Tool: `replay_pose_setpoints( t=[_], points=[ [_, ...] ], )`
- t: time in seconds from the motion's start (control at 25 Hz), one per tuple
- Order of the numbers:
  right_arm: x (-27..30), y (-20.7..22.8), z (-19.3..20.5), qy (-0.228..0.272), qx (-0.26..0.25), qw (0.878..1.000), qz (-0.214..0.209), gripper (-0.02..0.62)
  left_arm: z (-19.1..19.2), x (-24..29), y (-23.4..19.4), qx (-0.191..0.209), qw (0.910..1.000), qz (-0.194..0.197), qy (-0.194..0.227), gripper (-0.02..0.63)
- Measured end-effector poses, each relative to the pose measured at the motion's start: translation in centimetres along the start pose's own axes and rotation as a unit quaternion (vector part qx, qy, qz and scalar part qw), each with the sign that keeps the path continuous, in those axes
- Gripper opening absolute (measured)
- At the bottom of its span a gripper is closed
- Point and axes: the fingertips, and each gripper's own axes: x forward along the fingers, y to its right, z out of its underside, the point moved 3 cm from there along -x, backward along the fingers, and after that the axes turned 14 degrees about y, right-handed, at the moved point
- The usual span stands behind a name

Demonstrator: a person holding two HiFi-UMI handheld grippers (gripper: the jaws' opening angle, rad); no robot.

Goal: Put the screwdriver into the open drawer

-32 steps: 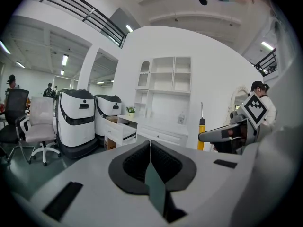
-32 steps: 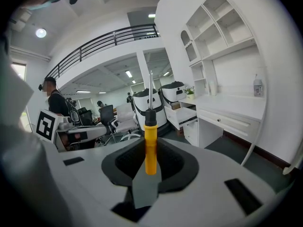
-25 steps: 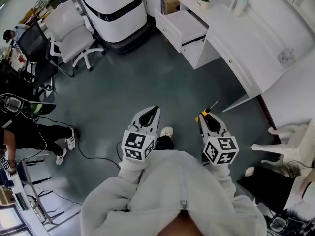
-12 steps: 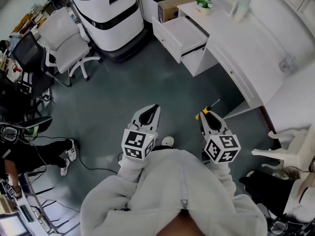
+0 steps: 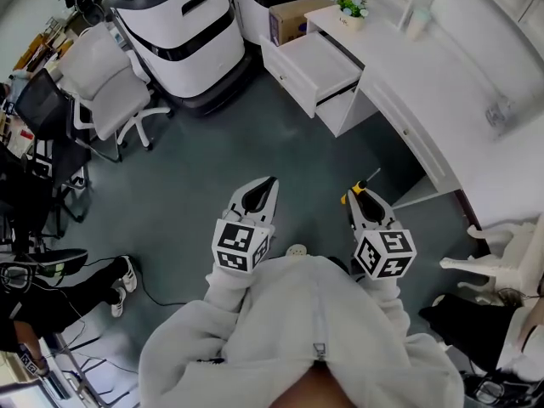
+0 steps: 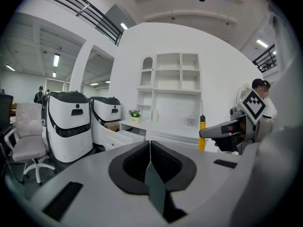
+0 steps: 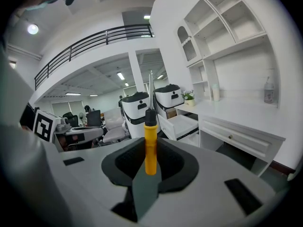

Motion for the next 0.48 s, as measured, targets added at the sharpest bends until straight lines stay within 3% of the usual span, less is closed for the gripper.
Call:
replay_pose_setpoints(
  t=[0.48],
  points=[
    [2.0, 0.1, 1.0, -0.033, -0.004, 0.999, -0.009, 0.087, 1.5, -0.4, -1.2, -0.016, 0.9995, -0.019, -0.021, 0.020]
  ],
)
